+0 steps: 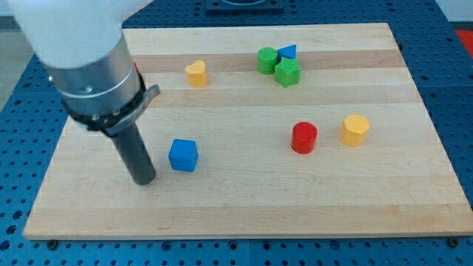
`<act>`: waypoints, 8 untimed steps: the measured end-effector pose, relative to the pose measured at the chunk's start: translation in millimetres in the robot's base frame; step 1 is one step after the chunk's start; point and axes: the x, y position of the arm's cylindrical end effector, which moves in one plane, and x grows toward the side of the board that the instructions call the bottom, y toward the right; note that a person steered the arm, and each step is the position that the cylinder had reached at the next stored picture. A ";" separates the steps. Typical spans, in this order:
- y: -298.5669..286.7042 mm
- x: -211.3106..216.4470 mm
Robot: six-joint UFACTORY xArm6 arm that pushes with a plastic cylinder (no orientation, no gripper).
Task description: Move the blue cube diagonally bottom left to the green star
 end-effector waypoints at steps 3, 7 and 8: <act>127.5 -107.8; 53.2 -68.5; 38.7 -72.4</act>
